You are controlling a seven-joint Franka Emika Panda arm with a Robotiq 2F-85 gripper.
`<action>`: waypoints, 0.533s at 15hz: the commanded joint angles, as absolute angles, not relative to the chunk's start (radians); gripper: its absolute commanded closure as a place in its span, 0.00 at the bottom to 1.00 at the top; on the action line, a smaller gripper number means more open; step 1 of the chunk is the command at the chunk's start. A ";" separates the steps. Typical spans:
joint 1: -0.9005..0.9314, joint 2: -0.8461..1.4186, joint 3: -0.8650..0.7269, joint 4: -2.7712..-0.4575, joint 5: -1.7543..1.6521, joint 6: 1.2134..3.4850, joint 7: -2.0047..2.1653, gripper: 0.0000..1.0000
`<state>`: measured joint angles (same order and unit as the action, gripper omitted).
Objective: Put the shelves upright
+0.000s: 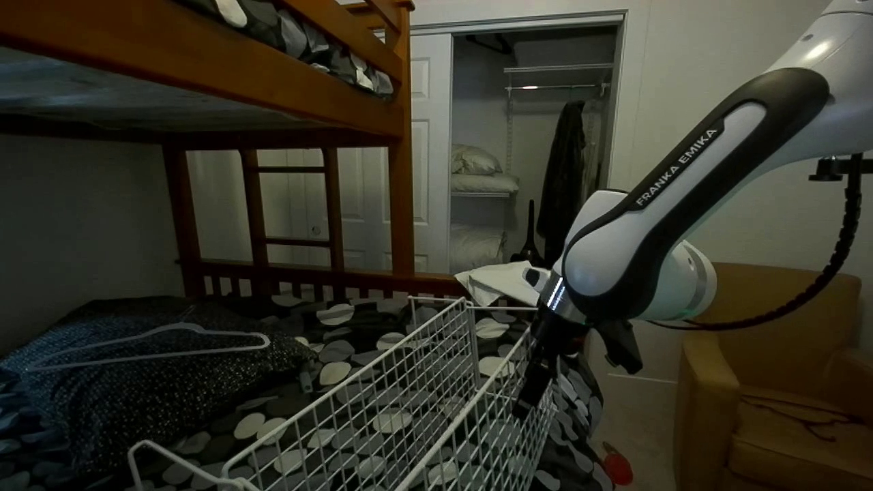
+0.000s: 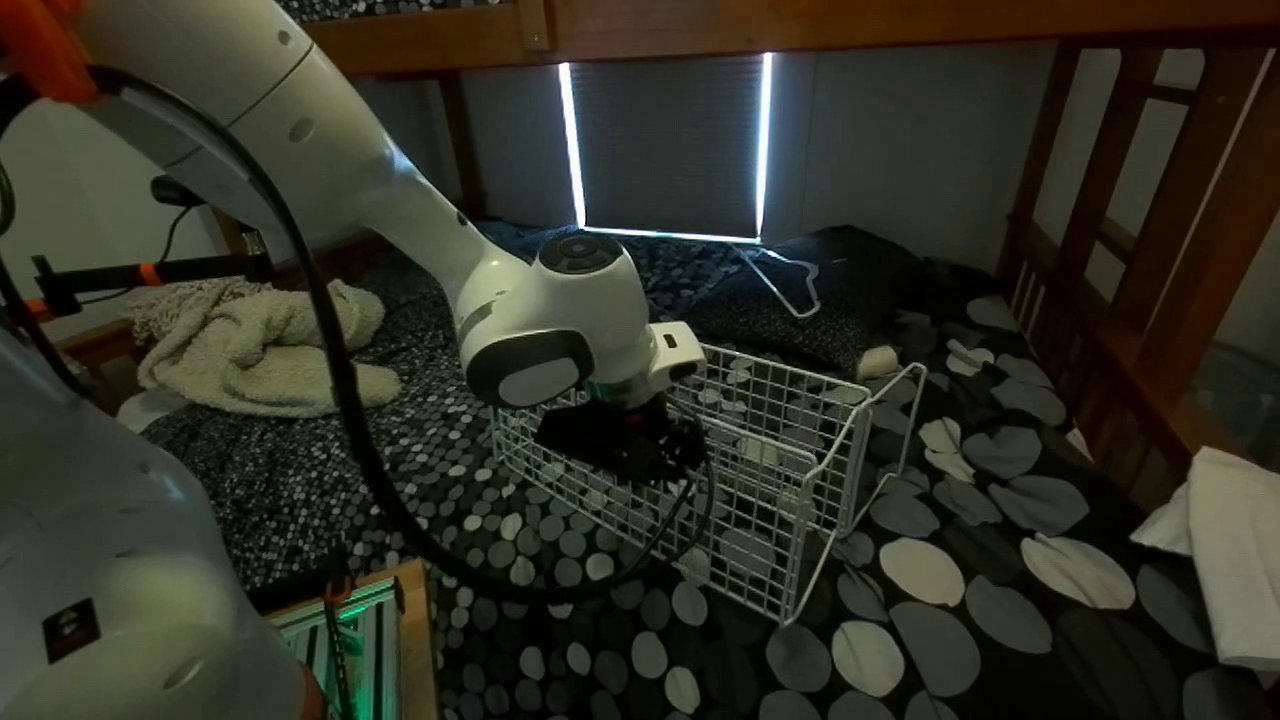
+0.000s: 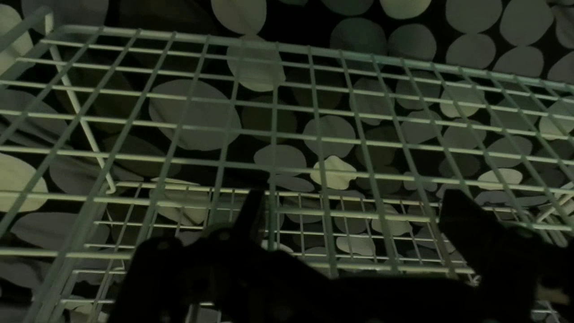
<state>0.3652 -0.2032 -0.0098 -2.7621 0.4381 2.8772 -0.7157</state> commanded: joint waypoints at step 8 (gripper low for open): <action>0.181 -0.116 0.189 -2.711 0.220 3.003 -0.564 0.00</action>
<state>0.3797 -0.1961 0.0314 -2.7529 0.4188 3.0315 -0.7079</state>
